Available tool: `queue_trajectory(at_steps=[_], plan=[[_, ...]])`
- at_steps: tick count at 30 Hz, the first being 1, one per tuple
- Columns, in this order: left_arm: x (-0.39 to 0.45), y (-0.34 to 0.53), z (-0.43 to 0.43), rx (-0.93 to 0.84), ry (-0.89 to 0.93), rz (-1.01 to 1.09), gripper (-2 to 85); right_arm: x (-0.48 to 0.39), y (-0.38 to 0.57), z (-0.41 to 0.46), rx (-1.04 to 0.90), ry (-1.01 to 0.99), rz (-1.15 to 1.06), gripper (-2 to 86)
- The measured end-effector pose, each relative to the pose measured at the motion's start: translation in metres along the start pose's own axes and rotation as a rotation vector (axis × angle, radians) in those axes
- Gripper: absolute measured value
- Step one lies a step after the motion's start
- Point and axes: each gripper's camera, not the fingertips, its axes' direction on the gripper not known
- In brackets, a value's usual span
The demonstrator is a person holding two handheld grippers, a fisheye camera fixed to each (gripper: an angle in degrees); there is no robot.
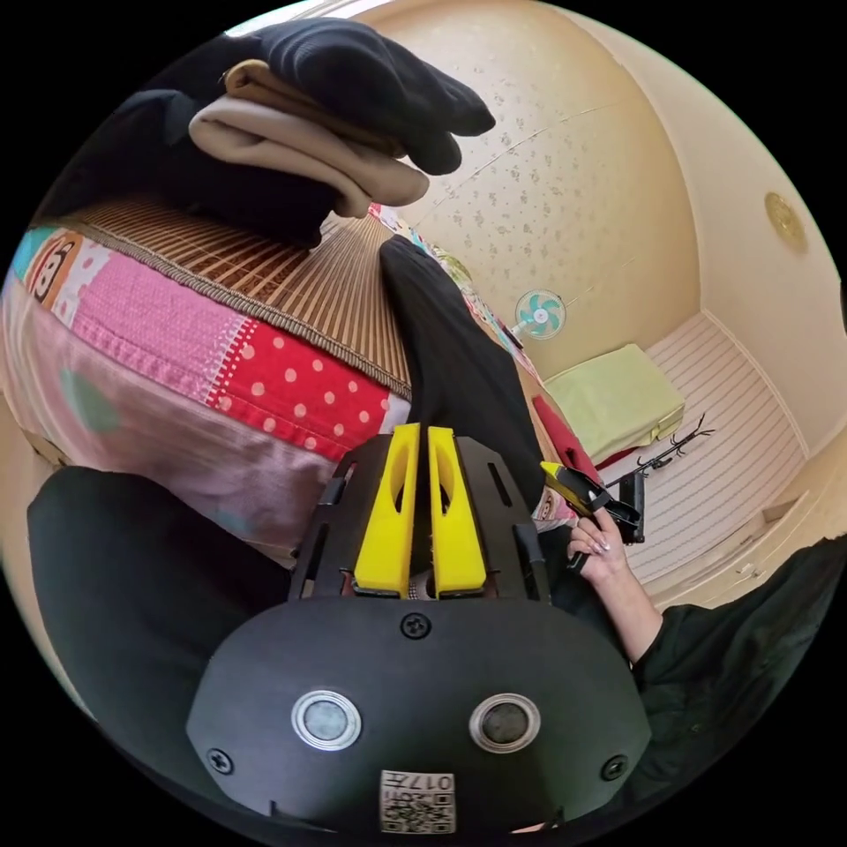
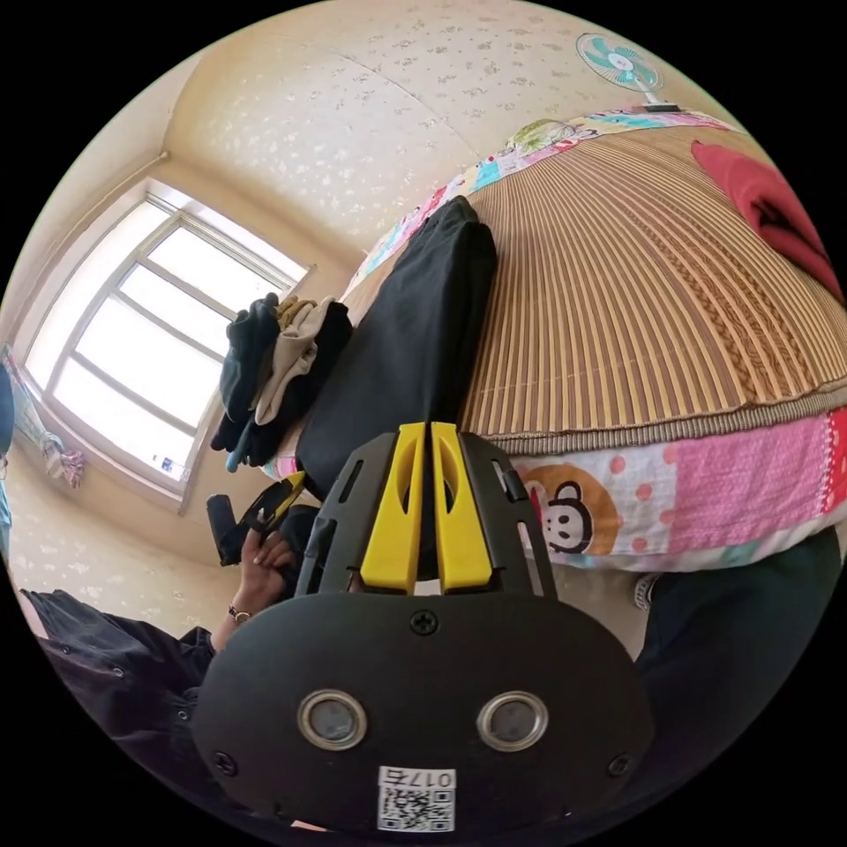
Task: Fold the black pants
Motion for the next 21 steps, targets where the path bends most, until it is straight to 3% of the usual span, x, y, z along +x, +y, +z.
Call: queue_trajectory(at_steps=[4,8,11,13,21], plan=[[0.0,0.0,-0.009,0.064,0.015,0.002,5.5,0.011,-0.004,-0.008,-0.004,-0.069,0.006,4.7],[-0.013,-0.005,0.018,-0.07,0.101,-0.064,10.6,0.02,-0.005,-0.008,-0.025,-0.068,0.009,7.3],[-0.014,-0.005,0.025,-0.105,0.081,-0.088,7.5,0.016,-0.004,0.016,-0.095,-0.121,0.001,7.6],[-0.013,-0.005,0.027,-0.133,0.088,-0.089,4.9,0.01,-0.002,0.02,-0.1,-0.031,-0.006,6.5],[0.025,0.001,0.03,-0.498,0.086,0.035,4.3,0.019,-0.005,-0.009,-0.301,-0.048,-0.097,3.7]])
